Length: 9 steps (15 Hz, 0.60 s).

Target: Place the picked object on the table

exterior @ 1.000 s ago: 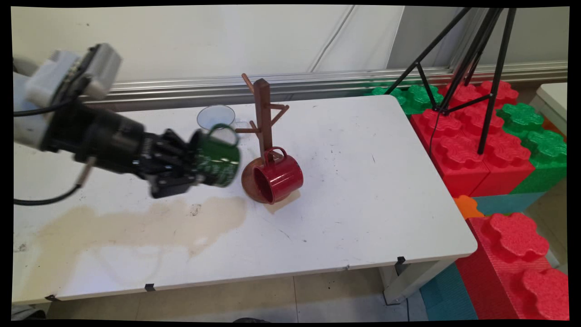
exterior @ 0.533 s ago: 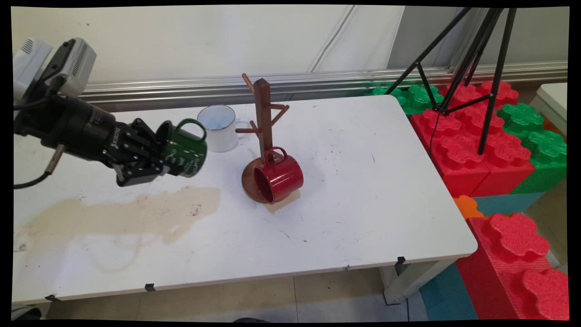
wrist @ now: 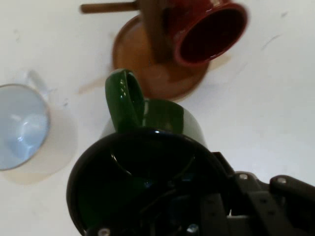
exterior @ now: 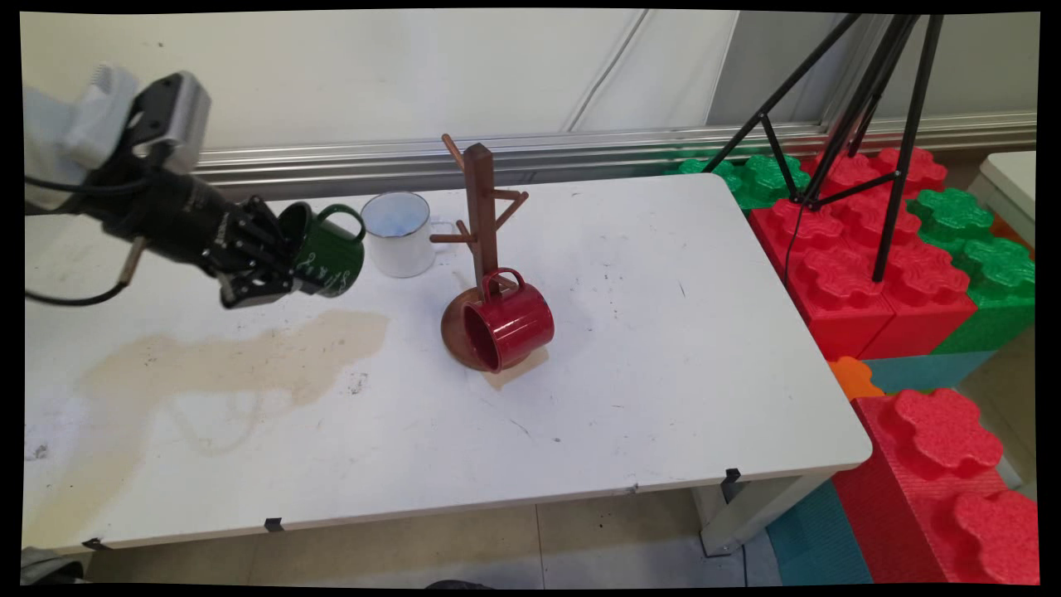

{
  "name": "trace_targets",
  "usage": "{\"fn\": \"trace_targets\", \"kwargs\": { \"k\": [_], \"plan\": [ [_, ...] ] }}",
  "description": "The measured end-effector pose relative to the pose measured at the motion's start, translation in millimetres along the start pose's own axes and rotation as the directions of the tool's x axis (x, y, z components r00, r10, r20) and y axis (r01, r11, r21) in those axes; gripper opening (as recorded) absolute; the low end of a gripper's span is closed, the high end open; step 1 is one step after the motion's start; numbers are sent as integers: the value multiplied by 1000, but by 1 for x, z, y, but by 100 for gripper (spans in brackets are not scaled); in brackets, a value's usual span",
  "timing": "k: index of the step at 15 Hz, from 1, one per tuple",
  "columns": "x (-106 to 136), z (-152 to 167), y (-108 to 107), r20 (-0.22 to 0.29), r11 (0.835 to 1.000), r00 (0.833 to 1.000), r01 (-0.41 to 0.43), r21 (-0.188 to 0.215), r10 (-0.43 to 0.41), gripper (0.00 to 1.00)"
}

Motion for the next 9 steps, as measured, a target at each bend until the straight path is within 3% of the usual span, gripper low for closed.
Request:
{"fn": "trace_targets", "kwargs": {
  "k": [9],
  "plan": [
    [15,58,-43,161,1000,987,7,26,-11,0]
  ]
}}
